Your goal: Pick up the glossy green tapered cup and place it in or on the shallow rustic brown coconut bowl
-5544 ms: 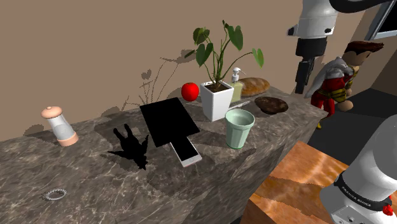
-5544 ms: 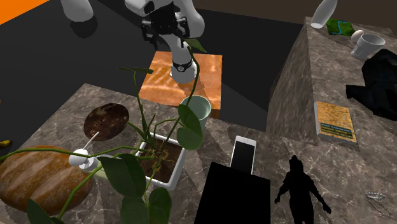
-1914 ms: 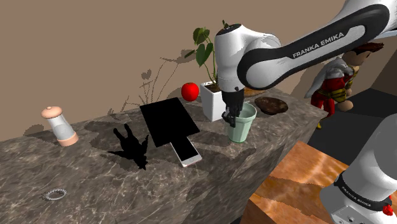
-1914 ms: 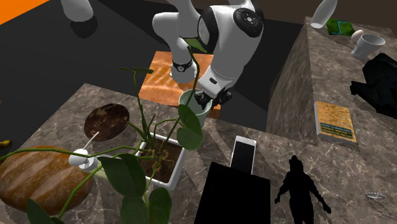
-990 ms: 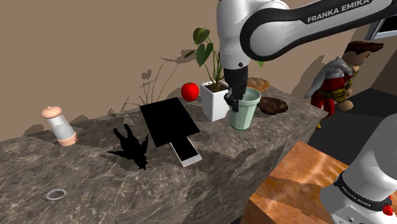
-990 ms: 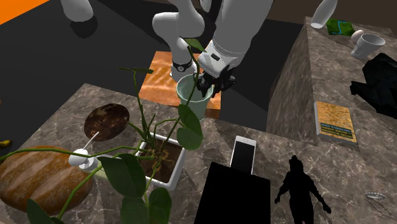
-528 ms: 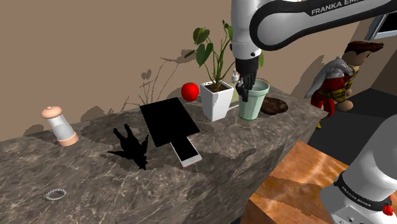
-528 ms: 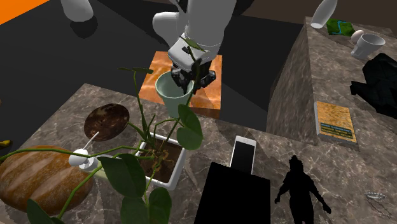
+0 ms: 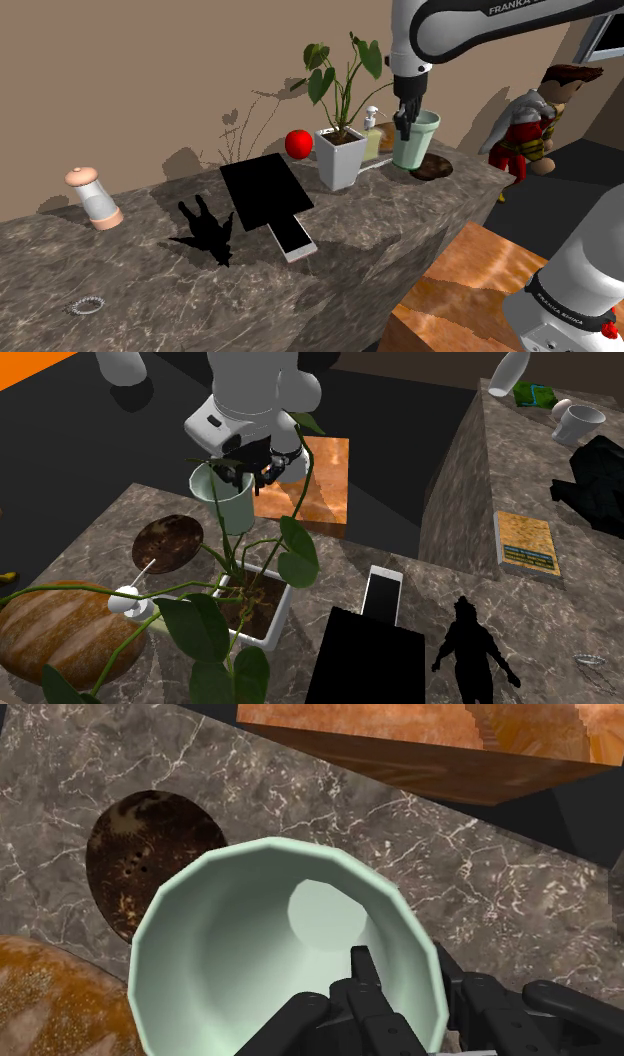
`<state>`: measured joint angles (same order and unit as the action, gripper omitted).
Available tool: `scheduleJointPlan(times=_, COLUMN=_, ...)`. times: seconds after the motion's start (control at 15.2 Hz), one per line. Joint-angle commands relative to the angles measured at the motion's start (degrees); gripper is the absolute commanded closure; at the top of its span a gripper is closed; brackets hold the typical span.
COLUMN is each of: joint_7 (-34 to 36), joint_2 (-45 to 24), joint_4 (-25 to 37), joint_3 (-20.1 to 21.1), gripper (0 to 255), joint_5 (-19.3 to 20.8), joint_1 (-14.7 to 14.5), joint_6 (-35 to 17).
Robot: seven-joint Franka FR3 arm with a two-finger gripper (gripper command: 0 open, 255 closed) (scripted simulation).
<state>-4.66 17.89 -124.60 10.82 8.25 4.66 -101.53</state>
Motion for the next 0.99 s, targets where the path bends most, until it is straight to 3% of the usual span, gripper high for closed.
scheduleJointPlan(times=0.0, joint_7=-3.0, joint_2=0.4, joint_4=-0.4, joint_3=-2.0, gripper=255, joint_5=0.9, joint_1=1.2, joint_6=-0.5)
scheduleJointPlan(times=0.92, joint_7=-21.6, joint_2=-6.1, joint_4=8.3, joint_3=-14.2, gripper=255, joint_5=5.4, joint_1=9.3, joint_6=-2.2)
